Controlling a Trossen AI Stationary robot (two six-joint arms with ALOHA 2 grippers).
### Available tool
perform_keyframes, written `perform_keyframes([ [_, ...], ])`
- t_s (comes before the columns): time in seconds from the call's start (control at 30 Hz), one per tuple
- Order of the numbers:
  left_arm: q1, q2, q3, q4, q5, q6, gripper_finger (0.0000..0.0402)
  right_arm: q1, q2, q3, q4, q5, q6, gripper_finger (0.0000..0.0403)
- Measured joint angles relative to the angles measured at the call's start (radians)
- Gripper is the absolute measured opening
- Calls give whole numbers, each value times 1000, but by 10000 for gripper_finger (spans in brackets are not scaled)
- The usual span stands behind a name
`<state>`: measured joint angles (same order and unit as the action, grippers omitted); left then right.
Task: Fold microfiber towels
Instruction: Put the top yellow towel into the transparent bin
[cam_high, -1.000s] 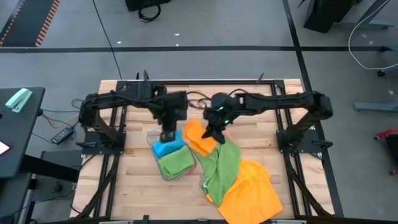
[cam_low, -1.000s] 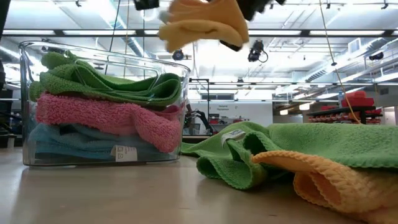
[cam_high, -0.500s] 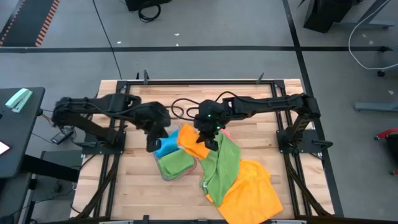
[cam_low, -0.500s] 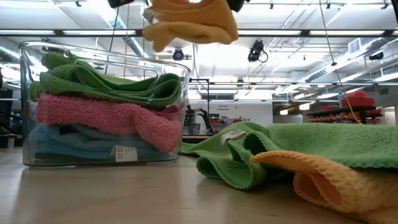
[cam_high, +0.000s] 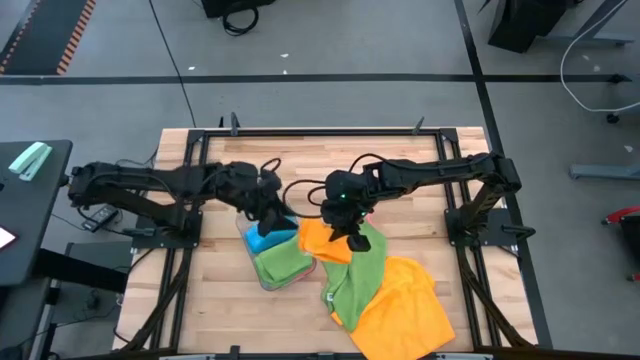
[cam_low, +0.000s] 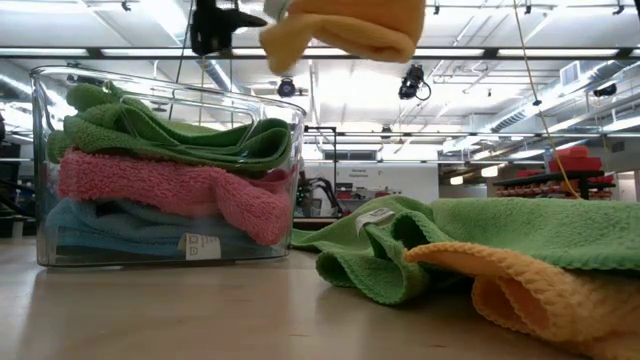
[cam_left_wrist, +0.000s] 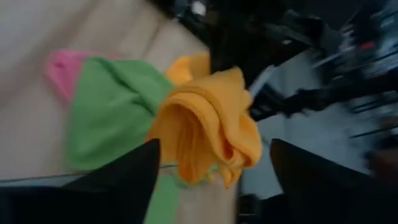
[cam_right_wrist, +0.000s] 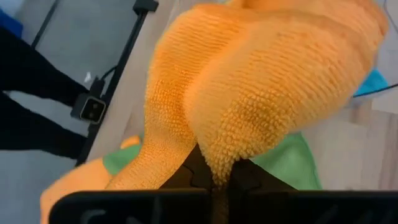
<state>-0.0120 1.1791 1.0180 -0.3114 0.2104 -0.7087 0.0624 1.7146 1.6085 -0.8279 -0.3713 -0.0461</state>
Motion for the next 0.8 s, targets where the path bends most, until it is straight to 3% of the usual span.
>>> perform_keyframes([
  [0.2,12,30,-124,293,47,-153,392,-1,-2,1,-19,-10,-19,16],
  [0.4,53,57,-153,318,52,-120,392,5,-2,0,-18,-64,-13,16],
  [0.67,99,177,-150,575,77,-121,399,34,-3,1,-10,-68,6,16],
  [0.8,71,281,-151,809,132,-176,398,32,-3,1,-11,-52,39,16],
])
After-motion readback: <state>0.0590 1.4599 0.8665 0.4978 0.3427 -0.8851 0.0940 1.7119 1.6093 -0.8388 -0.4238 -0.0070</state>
